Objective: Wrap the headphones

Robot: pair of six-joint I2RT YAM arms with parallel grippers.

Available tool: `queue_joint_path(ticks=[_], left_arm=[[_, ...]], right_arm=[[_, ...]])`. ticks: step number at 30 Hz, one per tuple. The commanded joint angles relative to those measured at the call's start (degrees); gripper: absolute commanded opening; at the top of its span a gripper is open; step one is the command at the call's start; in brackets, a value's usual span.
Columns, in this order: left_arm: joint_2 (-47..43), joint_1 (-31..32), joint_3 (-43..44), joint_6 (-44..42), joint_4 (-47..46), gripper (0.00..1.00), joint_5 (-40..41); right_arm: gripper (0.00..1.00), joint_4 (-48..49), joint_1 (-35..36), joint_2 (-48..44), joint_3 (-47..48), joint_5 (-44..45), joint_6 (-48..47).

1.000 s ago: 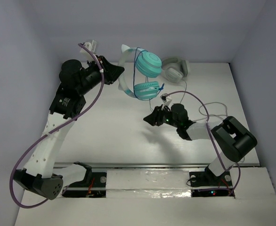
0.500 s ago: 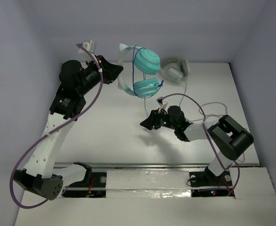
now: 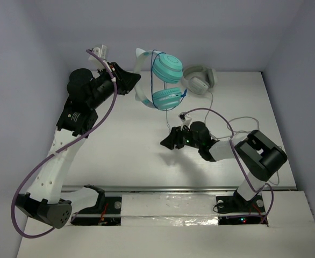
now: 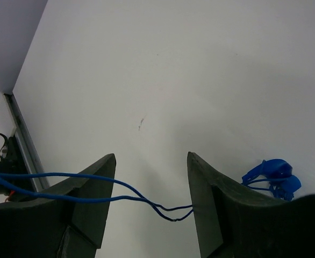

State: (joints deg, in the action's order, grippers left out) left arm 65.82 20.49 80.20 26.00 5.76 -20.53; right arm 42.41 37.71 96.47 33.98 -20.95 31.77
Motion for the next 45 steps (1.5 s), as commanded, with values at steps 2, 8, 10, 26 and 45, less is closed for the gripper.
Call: queue_joint_path(ticks=[2, 8, 10, 26, 45], left_arm=[[-1.40, -0.28, 2.41, 2.30, -6.29, 0.00, 0.76], [-1.22, -0.28, 2.06, 2.30, -6.73, 0.00, 1.90], [-0.79, -0.28, 2.06, 2.39, -6.99, 0.00, 2.08], [-0.25, -9.14, -6.20, 2.32, -6.82, 0.00, 22.53], [5.72, -2.83, -10.85, -13.43, -0.67, 0.00, 49.97]], right_arm=[[0.62, -2.68, 1.92, -1.19, 1.09, 2.40, -0.48], [0.57, -2.60, 2.45, -1.28, -0.67, 4.77, 0.66], [0.49, -2.60, 3.59, -1.63, -0.67, 5.21, 0.84], [0.00, -38.86, 24.24, -23.85, 3.99, 24.72, 1.54], [0.00, -79.76, 35.76, -35.29, 32.54, 40.36, -6.89]])
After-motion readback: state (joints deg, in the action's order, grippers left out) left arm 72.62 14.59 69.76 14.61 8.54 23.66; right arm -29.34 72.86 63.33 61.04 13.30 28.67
